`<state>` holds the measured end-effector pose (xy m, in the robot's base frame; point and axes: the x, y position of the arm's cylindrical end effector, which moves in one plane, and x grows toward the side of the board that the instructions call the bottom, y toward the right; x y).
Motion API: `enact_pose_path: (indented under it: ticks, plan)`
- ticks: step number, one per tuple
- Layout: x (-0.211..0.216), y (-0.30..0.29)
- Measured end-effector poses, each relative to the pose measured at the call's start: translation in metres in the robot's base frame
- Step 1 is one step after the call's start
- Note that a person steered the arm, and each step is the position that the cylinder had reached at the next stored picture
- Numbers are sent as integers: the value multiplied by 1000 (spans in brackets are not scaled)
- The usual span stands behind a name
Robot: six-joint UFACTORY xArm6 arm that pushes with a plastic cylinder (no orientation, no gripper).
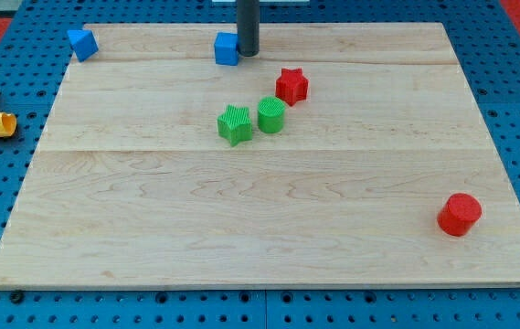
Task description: Push the red star to the top of the green star
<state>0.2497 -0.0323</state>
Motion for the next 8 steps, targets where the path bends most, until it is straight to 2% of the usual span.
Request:
enact_pose_path:
  ticks: [1, 2, 3, 5, 6, 7, 8]
  plan:
    - [-2, -46]
    - [-18, -121]
    - [-17, -146]
    - [31, 84]
    - [61, 165]
    - [71, 159]
    - [69, 104]
